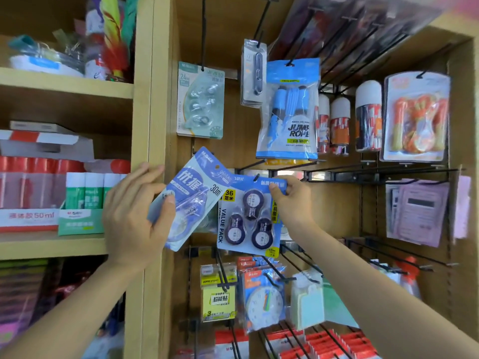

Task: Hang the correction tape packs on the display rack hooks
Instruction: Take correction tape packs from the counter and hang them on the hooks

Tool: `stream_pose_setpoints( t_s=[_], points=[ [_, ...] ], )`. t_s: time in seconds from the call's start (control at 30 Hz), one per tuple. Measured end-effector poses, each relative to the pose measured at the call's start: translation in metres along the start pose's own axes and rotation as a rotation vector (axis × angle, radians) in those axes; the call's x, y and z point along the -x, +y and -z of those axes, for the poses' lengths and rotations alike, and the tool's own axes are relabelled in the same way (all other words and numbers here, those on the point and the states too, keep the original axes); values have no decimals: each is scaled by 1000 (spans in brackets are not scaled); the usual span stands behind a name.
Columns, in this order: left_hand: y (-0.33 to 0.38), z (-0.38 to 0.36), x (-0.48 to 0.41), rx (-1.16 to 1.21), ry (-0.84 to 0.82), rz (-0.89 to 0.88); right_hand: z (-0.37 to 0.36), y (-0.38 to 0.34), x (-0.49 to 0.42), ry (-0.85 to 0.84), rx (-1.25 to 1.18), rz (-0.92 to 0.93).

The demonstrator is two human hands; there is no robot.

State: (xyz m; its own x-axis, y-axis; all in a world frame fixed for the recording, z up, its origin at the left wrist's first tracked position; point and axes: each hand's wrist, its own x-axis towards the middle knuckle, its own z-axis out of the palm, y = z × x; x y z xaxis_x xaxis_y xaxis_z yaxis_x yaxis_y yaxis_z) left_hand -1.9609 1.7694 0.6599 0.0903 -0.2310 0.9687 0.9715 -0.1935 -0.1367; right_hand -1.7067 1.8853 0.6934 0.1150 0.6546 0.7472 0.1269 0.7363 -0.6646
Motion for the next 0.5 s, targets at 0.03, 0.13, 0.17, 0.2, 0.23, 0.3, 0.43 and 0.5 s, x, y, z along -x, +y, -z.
stream_pose_setpoints(
  t_s=[0.03, 0.13, 0.17, 0.2, 0.23, 0.3, 0.43, 0.5],
  points=[
    [0, 0, 0, -2, 2, -1, 0, 0, 3, 15, 30, 26],
    [0, -1, 0, -7, 7, 3, 1, 6, 17, 137, 199, 261],
    [0, -1, 0, -8, 13, 3, 1, 10, 24, 166, 274, 377],
    [0, -1, -1, -9, 20, 1, 1, 14, 31, 165, 366, 486],
    [1, -2, 0, -9, 27, 2, 1, 19, 37, 113, 459, 564],
    [0, -2, -2, -4, 35, -2, 0, 25, 47, -53, 644, 609],
    [1, -2, 0, -3, 36, 17, -4, 39, 44, -257, 883, 563],
    [1, -2, 1, -8, 47, 24, -11, 42, 35, -285, 938, 541]
  ],
)
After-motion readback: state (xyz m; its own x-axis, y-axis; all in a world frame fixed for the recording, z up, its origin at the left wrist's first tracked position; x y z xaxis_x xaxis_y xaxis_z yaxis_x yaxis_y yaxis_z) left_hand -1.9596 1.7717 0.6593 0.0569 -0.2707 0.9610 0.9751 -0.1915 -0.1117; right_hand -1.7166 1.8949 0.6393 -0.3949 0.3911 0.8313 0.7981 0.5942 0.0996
